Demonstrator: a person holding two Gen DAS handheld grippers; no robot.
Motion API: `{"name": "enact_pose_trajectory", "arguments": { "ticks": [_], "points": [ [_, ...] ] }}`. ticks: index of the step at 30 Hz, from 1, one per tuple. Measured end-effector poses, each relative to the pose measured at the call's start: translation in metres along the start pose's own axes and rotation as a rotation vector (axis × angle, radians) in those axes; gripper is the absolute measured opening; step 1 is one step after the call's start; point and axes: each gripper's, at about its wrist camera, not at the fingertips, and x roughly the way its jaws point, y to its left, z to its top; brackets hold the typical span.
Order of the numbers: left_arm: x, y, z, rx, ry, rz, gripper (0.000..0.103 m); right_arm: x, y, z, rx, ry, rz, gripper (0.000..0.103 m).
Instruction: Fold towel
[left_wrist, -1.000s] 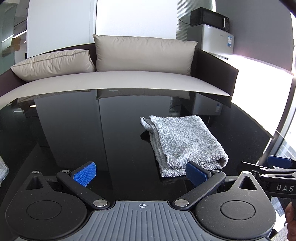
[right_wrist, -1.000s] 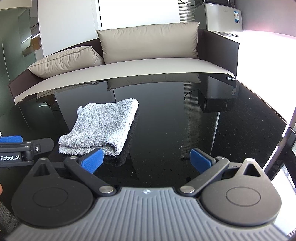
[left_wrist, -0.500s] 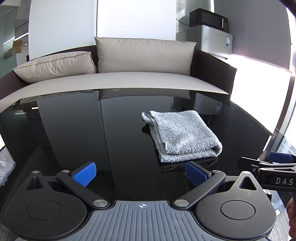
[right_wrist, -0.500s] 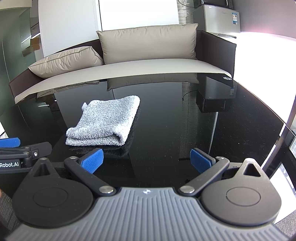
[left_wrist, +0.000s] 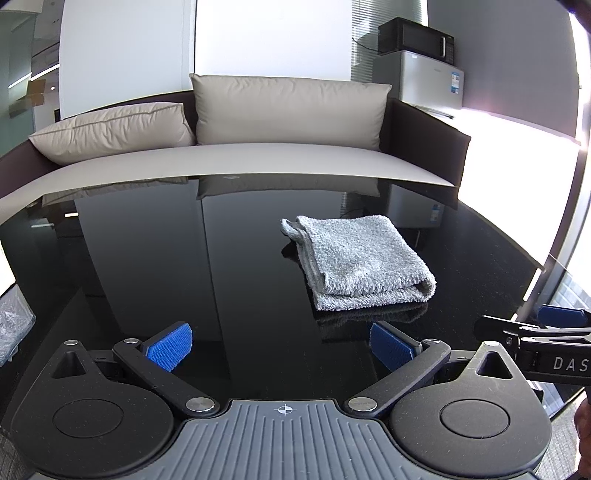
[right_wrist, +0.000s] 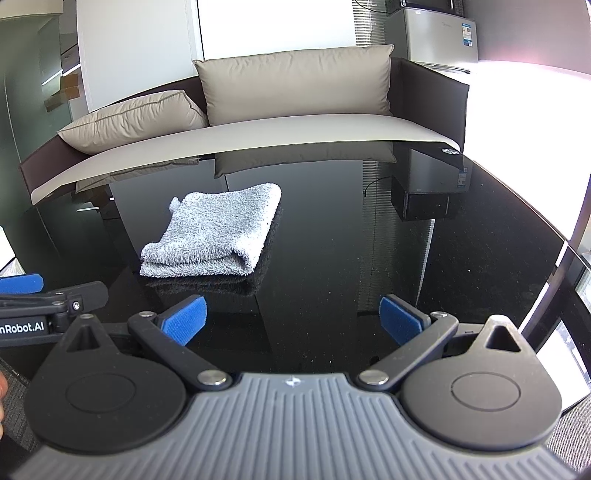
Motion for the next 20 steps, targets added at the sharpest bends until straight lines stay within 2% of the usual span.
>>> {"name": "enact_pose_trajectory", "arguments": {
  "ticks": [20],
  "points": [
    [-0.0035, 0.0012, -0.0014, -0.002, -0.004, -0.001, 0.102, -0.0061, 0.0018, -0.0013, -0.003, -0.01, 0.008, 0.102]
  ]
}}
